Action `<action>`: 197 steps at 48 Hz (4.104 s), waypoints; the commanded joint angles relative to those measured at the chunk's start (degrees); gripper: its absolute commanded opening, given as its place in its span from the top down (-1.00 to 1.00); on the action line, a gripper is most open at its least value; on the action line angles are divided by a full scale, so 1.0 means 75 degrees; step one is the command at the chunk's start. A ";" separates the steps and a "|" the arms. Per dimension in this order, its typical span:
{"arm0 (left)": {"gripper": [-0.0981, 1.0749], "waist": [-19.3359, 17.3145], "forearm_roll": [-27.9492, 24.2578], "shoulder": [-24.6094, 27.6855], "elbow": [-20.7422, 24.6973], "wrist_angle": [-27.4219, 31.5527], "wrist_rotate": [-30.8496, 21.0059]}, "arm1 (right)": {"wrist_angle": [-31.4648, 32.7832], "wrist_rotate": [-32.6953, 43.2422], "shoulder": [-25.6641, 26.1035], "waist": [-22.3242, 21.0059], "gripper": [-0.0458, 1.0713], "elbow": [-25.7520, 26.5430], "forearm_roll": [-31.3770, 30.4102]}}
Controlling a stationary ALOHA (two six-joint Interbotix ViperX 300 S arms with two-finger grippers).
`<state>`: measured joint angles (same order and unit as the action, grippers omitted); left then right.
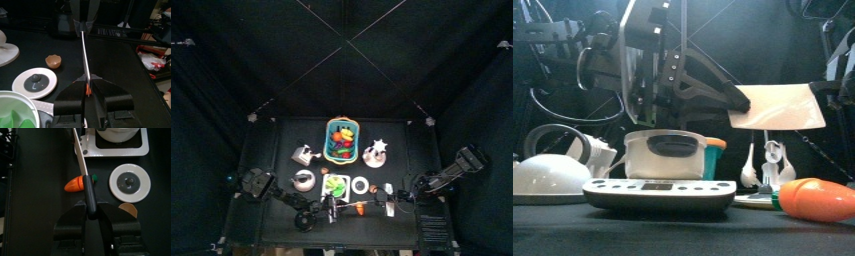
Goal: Cut carrot
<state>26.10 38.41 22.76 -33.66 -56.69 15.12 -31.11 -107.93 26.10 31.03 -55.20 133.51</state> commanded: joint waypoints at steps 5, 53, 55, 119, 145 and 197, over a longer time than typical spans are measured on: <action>-0.10 -0.0012 -0.0047 -0.0047 0.0117 0.0035 0.0023 | 0.0117 0.0012 -0.0164 -0.0012 0.08 0.0105 0.0082; -0.10 -0.0152 -0.0844 -0.0082 0.0586 0.1102 0.0059 | 0.0129 0.0000 -0.0422 0.0270 0.12 0.0176 0.0410; -0.10 -0.0164 -0.0879 -0.0117 0.0574 0.1102 0.0059 | 0.0117 0.0000 -0.0375 0.0270 0.12 0.0199 0.0398; -0.10 -0.0305 -0.0727 0.0258 0.1207 0.2590 0.2438 | 0.0047 0.0023 -0.0598 0.0270 0.12 -0.0012 0.0141; -0.10 -0.0539 -0.0820 -0.0199 0.0914 0.2895 0.2520 | 0.0059 0.0023 -0.0562 0.0234 0.12 0.0012 0.0129; -0.10 -0.0891 -0.1277 -0.0059 0.1230 0.4453 0.2508 | 0.0199 0.0035 -0.1055 0.0305 0.13 -0.0023 0.0527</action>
<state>19.51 29.71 23.38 -25.84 -24.70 33.84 -29.62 -107.75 18.02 33.40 -55.81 137.02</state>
